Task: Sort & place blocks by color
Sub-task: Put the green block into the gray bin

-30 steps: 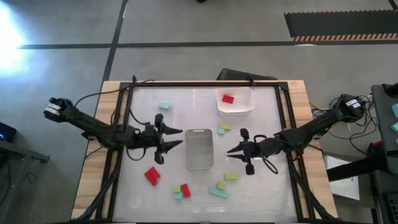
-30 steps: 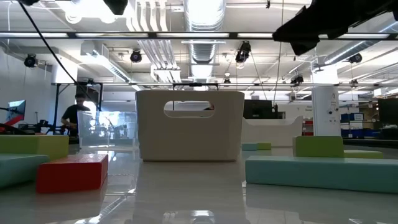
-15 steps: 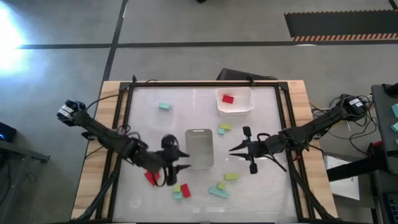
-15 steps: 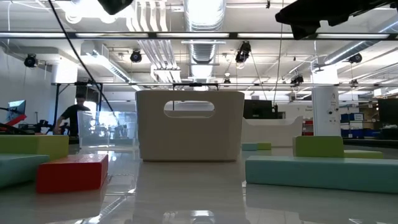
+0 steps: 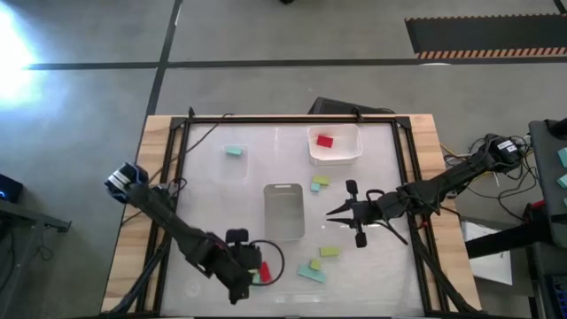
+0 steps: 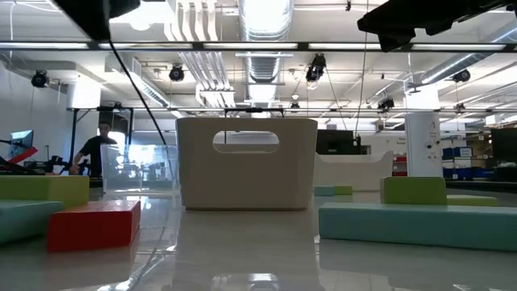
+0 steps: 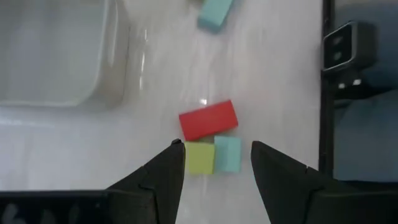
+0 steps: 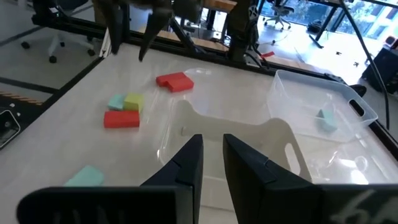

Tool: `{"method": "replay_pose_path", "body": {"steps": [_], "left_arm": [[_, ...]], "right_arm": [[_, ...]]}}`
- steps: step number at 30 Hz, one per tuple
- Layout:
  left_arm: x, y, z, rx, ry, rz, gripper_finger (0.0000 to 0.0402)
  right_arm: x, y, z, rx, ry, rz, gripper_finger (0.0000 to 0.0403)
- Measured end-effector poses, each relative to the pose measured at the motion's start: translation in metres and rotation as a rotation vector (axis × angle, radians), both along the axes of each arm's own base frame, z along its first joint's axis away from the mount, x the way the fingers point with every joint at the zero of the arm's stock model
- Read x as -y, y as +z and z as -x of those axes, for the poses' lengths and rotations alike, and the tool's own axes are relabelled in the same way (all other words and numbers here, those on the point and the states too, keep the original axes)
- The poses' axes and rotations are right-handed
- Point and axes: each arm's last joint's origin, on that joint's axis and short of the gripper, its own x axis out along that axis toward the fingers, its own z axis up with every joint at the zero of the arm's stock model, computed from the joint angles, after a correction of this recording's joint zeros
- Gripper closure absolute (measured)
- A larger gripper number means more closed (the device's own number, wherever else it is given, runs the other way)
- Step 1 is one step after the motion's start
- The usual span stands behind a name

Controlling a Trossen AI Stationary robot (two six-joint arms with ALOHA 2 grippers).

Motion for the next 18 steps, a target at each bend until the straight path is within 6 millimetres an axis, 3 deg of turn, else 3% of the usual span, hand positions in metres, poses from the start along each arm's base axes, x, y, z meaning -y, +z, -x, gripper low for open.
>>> {"method": "replay_pose_path", "body": {"steps": [10, 18], "left_arm": [[0.014, -0.042, -0.009, -0.103, 0.018, -0.06, 0.0233], [0.015, -0.056, -0.011, -0.135, 0.052, -0.069, 0.0231]], "right_arm": [[0.0, 0.0, 0.0, -0.003, 0.0, 0.001, 0.0351], [0.0, 0.0, 0.0, -0.004, 0.0, 0.001, 0.0351]]}}
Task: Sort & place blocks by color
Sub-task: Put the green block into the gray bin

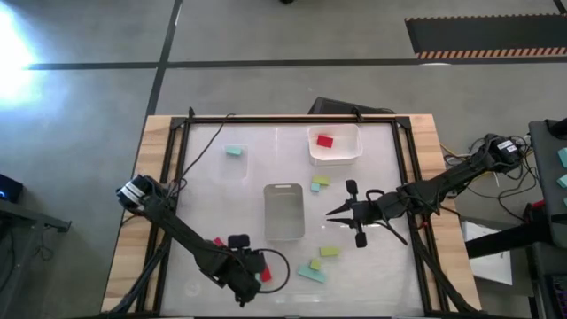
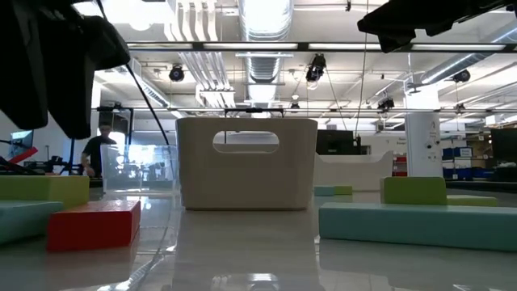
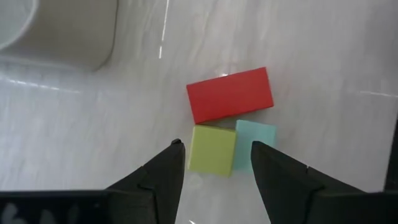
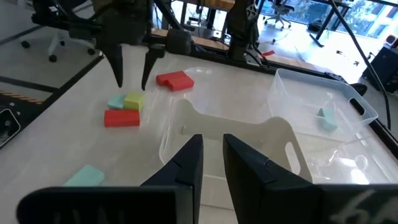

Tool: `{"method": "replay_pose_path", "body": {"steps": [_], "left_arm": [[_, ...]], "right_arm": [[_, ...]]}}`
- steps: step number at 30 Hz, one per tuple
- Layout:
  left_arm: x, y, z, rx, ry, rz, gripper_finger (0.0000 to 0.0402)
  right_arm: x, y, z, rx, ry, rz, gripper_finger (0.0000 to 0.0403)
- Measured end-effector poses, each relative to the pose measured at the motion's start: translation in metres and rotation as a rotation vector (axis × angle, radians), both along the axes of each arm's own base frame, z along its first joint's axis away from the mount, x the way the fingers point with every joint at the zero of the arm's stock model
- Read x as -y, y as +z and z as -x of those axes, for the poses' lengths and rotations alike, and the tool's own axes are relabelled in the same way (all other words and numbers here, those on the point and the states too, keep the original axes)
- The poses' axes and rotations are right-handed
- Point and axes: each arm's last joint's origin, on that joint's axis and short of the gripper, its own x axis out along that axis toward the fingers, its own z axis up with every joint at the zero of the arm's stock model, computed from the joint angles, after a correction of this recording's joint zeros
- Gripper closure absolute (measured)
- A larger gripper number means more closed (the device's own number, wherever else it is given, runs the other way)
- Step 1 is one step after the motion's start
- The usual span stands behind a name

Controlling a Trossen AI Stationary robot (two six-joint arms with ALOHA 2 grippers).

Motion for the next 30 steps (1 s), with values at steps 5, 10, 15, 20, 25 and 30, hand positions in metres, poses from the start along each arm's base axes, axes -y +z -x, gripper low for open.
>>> {"method": "replay_pose_path", "body": {"steps": [5, 10, 15, 20, 25, 30], "left_arm": [[-0.003, -0.01, 0.003, -0.018, 0.022, -0.001, 0.0203], [-0.003, -0.02, 0.004, 0.006, 0.018, 0.012, 0.0165], [-0.004, -0.024, 0.005, 0.008, -0.001, 0.003, 0.0156], [-0.005, -0.034, 0.006, 0.024, 0.0, 0.013, 0.0156], [-0.006, -0.036, 0.007, 0.027, -0.006, 0.012, 0.0156], [-0.007, -0.037, 0.008, 0.026, -0.02, 0.002, 0.0157]], "right_arm": [[0.0, 0.0, 0.0, -0.001, 0.0, 0.0, 0.0351], [0.0, 0.0, 0.0, 0.0, 0.0, 0.0, 0.0351], [0.0, 0.0, 0.0, -0.002, 0.0, 0.0, 0.0351], [0.0, 0.0, 0.0, -0.001, 0.0, 0.0, 0.0351], [0.0, 0.0, 0.0, -0.003, -0.005, -0.014, 0.0351], [0.0, -0.001, 0.0, -0.005, -0.009, -0.025, 0.0351]]}}
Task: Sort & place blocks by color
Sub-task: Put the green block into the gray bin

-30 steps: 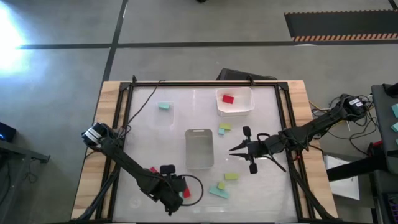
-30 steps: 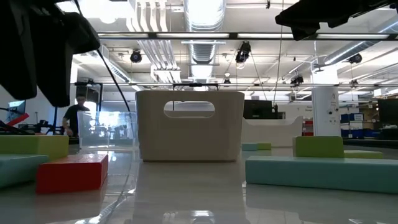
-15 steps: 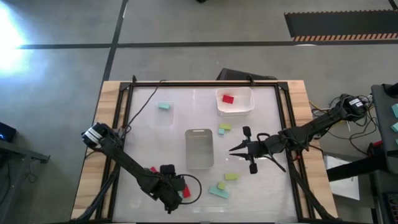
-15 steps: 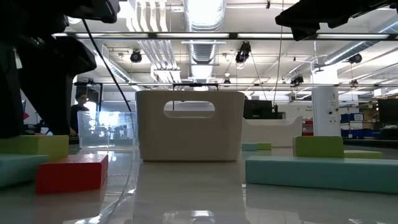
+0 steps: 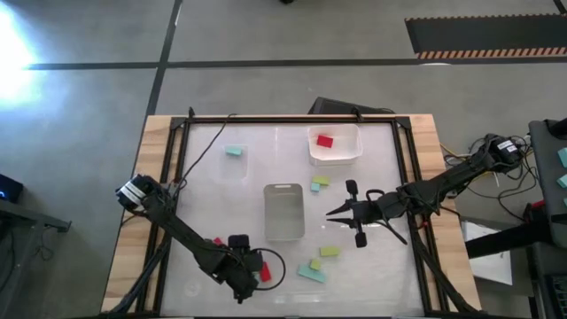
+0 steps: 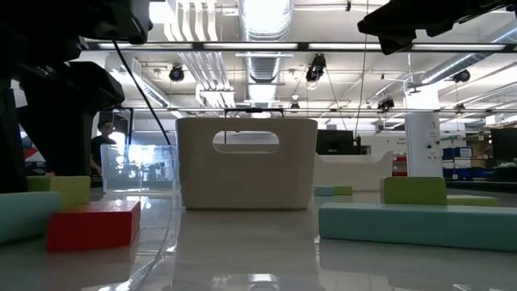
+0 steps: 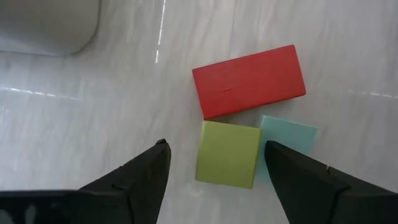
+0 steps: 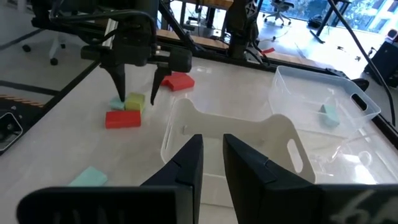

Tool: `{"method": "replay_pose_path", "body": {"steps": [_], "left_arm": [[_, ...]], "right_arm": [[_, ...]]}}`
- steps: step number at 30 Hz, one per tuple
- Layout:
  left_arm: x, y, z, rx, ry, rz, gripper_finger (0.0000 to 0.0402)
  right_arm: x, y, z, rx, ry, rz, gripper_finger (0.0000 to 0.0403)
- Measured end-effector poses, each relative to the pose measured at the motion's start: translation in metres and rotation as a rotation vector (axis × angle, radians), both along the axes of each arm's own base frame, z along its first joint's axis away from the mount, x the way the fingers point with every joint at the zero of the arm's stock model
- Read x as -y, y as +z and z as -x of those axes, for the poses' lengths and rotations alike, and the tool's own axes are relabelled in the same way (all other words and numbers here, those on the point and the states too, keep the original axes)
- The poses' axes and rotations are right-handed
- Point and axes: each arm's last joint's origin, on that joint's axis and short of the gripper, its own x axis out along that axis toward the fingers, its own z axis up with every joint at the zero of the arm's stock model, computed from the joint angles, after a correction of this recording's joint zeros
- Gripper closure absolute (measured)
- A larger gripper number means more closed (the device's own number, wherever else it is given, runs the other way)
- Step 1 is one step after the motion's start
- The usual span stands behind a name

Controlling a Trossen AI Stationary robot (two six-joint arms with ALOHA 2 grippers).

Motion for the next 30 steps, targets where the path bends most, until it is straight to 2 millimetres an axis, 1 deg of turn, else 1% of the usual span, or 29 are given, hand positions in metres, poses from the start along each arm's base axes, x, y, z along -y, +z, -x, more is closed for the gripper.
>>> {"method": "replay_pose_path", "body": {"steps": [3, 10, 13, 19, 22, 27, 30], "left_arm": [[0.0, 0.0, 0.0, 0.002, -0.004, -0.002, 0.0177], [-0.001, -0.001, 0.001, -0.003, -0.003, -0.008, 0.0263], [-0.001, 0.0, 0.001, -0.001, -0.003, -0.006, 0.0288], [-0.001, 0.002, 0.002, -0.006, -0.004, -0.005, 0.0288], [-0.003, 0.006, 0.004, -0.016, -0.005, -0.01, 0.0288], [-0.006, 0.028, 0.007, -0.019, -0.006, -0.013, 0.0285], [-0.009, 0.045, 0.008, -0.004, -0.009, 0.002, 0.0285]], "right_arm": [[0.0, 0.0, 0.0, 0.0, 0.0, 0.0, 0.0351], [0.0, 0.0, 0.0, 0.0, 0.0, 0.0, 0.0351], [0.0, 0.0, 0.0, 0.0, 0.0, 0.0, 0.0351], [0.0, 0.0, 0.0, 0.0, 0.0, 0.0, 0.0351], [0.0, 0.0, 0.0, 0.0, 0.0, 0.0, 0.0351], [0.0, 0.0, 0.0, -0.001, 0.0, 0.001, 0.0351], [0.0, 0.0, 0.0, -0.001, 0.0, 0.001, 0.0351]]}}
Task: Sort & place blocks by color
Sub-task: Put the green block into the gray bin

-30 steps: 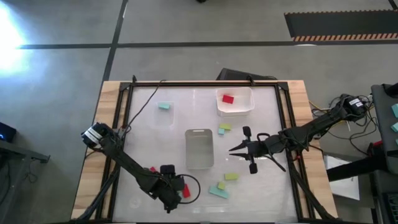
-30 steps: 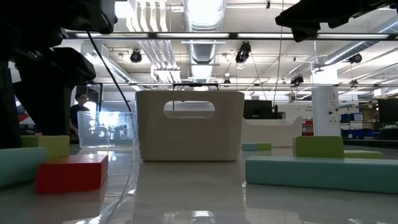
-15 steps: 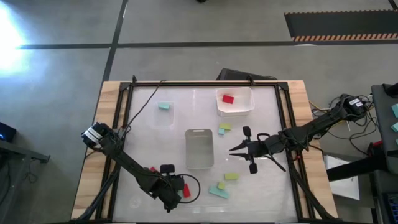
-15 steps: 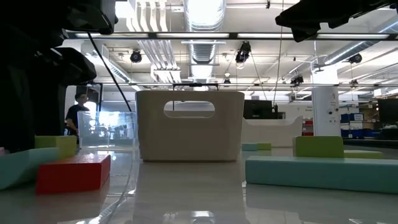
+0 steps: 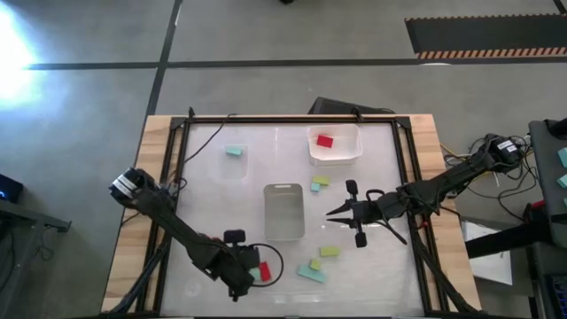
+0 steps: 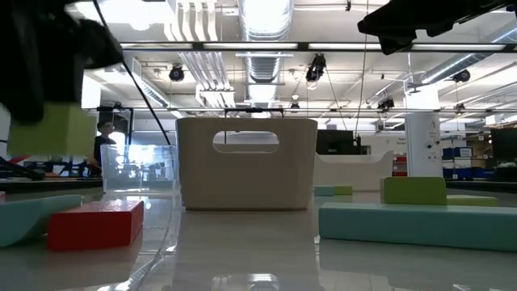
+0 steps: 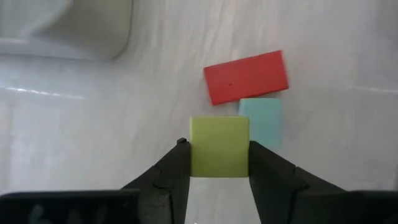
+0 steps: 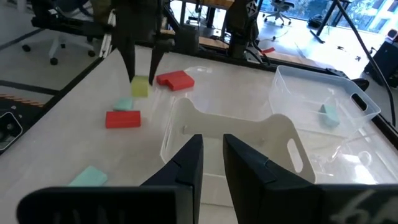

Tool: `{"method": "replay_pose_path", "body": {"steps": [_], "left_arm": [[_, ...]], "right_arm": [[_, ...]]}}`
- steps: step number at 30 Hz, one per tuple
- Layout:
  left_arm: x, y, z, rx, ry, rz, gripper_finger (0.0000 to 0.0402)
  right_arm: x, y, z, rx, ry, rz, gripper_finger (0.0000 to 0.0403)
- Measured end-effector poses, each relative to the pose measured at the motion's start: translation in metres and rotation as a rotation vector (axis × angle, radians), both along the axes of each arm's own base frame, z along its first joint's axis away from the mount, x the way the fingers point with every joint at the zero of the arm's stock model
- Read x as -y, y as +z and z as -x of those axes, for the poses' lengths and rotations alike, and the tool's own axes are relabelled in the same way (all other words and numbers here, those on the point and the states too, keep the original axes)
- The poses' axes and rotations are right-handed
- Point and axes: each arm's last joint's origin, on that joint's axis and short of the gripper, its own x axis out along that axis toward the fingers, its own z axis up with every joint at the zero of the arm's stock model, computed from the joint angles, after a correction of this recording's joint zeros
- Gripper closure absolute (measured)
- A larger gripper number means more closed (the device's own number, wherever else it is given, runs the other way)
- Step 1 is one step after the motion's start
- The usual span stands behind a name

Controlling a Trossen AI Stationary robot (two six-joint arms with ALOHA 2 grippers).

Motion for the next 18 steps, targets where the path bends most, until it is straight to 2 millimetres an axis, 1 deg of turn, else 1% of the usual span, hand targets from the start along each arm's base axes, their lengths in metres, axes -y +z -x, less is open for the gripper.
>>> {"method": "replay_pose_path", "body": {"steps": [4, 7, 10, 14, 18], "left_arm": [[-0.008, 0.028, -0.003, 0.047, -0.002, 0.033, 0.0283], [-0.015, 0.045, -0.01, 0.091, -0.017, 0.045, 0.0283], [-0.027, 0.063, -0.021, 0.143, -0.027, 0.054, 0.0282], [-0.048, 0.079, -0.038, 0.18, -0.06, 0.047, 0.0282], [-0.076, 0.088, -0.053, 0.209, -0.069, 0.005, 0.0281]], "right_arm": [[0.0, -0.001, 0.0, -0.004, 0.003, 0.011, 0.0351], [0.001, -0.002, 0.003, -0.033, 0.003, 0.024, 0.0351], [0.003, 0.001, 0.008, -0.033, 0.005, 0.029, 0.0351], [0.005, 0.008, 0.012, -0.002, 0.015, 0.051, 0.0351], [0.008, 0.014, 0.018, 0.026, 0.026, 0.079, 0.0351]]}}
